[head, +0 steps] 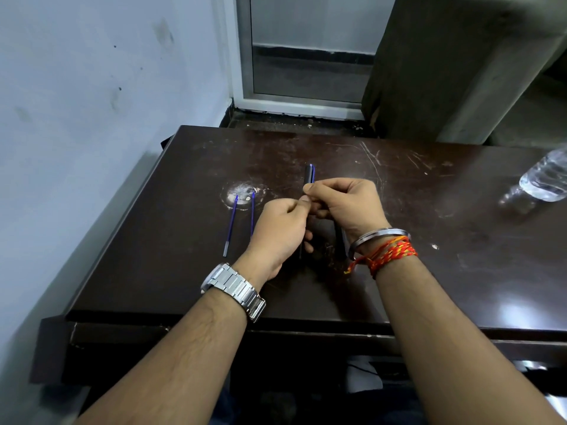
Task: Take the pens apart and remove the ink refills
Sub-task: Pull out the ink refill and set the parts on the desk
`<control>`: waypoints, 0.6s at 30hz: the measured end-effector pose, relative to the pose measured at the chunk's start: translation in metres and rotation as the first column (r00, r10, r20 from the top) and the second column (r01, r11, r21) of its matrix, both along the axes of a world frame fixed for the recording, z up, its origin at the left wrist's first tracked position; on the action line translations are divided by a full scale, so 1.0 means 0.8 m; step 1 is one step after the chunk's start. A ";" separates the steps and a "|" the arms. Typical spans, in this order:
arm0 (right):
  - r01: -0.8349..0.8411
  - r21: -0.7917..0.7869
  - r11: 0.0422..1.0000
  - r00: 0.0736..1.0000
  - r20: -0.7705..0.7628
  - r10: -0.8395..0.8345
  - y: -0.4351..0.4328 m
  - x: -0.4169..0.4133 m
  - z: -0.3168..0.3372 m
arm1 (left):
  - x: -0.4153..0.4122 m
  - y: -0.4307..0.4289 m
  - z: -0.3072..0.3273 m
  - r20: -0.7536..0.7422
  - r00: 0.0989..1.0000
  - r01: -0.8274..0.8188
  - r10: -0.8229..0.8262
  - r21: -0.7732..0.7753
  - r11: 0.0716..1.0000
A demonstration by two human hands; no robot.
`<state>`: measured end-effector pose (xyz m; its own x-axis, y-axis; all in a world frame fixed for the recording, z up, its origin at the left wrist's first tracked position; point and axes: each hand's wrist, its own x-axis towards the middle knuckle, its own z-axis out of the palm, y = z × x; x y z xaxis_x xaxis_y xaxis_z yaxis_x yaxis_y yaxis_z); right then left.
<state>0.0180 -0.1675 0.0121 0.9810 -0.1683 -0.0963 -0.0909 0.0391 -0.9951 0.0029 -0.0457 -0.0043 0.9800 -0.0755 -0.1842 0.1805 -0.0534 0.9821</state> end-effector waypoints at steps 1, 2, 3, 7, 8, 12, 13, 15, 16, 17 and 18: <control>0.038 -0.044 0.998 0.999 0.024 -0.037 -0.004 0.003 -0.001 | 0.000 0.002 -0.002 0.038 0.999 0.005 -0.008 0.099 0.995; 0.071 -0.077 0.995 0.997 0.033 -0.069 -0.008 0.005 -0.001 | 0.000 0.004 -0.005 0.074 0.997 0.006 -0.020 0.190 0.982; 0.088 -0.097 0.991 0.996 0.027 -0.086 -0.012 0.007 -0.002 | 0.000 0.004 -0.007 0.104 0.994 0.001 -0.029 0.262 0.965; 0.086 -0.157 0.984 0.994 -0.058 -0.096 -0.021 0.010 -0.008 | -0.001 -0.002 -0.014 0.200 0.980 -0.091 0.002 0.437 0.895; 0.111 -0.167 0.980 0.990 -0.063 -0.123 -0.023 0.012 -0.009 | -0.001 -0.005 -0.015 0.207 0.978 -0.105 0.008 0.460 0.882; 0.234 -0.339 0.911 0.958 -0.078 -0.275 -0.037 0.015 -0.011 | 0.000 -0.014 -0.018 0.182 0.983 -0.098 0.006 0.497 0.862; 0.240 -0.424 0.873 0.951 -0.076 -0.299 -0.040 0.014 -0.012 | 0.001 -0.016 -0.018 0.177 0.984 -0.090 0.001 0.499 0.862; 0.219 -0.567 0.794 0.946 -0.076 -0.315 -0.044 0.010 -0.012 | 0.000 -0.020 -0.017 0.172 0.985 -0.075 -0.015 0.502 0.862; 0.189 -0.617 0.764 0.948 -0.090 -0.306 -0.045 0.009 -0.011 | -0.001 -0.022 -0.016 0.178 0.984 -0.071 -0.023 0.505 0.860; 0.147 -0.654 0.742 0.950 -0.116 -0.291 -0.044 0.008 -0.010 | -0.002 -0.024 -0.015 0.189 0.982 -0.073 -0.030 0.513 0.856; 0.105 -0.680 0.726 0.951 -0.145 -0.274 -0.044 0.007 -0.008 | -0.003 -0.026 -0.014 0.202 0.979 -0.077 -0.035 0.522 0.849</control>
